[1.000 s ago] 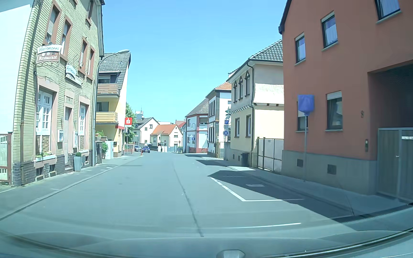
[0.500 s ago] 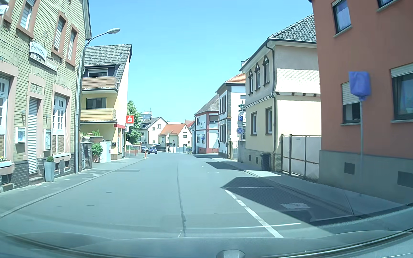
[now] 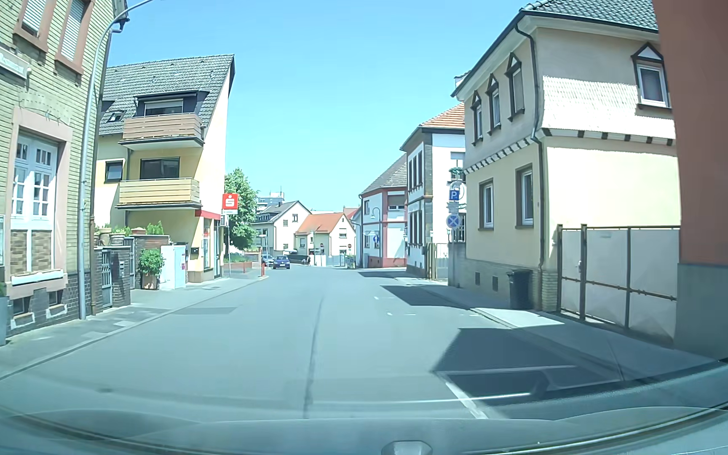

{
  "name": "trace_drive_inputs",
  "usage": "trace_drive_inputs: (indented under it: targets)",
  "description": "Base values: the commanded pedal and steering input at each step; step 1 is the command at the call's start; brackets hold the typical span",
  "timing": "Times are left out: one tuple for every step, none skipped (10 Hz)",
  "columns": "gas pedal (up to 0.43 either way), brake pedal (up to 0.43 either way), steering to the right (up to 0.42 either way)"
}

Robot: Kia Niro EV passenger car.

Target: Follow the waypoints while adhering to traffic rules and regulations

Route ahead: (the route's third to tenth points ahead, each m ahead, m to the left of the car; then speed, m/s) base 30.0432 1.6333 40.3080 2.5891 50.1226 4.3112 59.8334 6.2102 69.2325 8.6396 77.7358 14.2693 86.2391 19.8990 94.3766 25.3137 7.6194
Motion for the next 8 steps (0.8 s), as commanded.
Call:
trace_drive_inputs:
  targets:
    - [0.000, 0.000, -0.035]
    - [0.000, 0.000, -0.033]
    - [0.000, 0.000, -0.032]
    - [0.000, 0.000, -0.031]
    - [0.000, 0.000, -0.029]
    - [0.000, 0.000, -0.025]
    - [0.000, 0.000, -0.021]
    - [0.000, 0.000, -0.017]
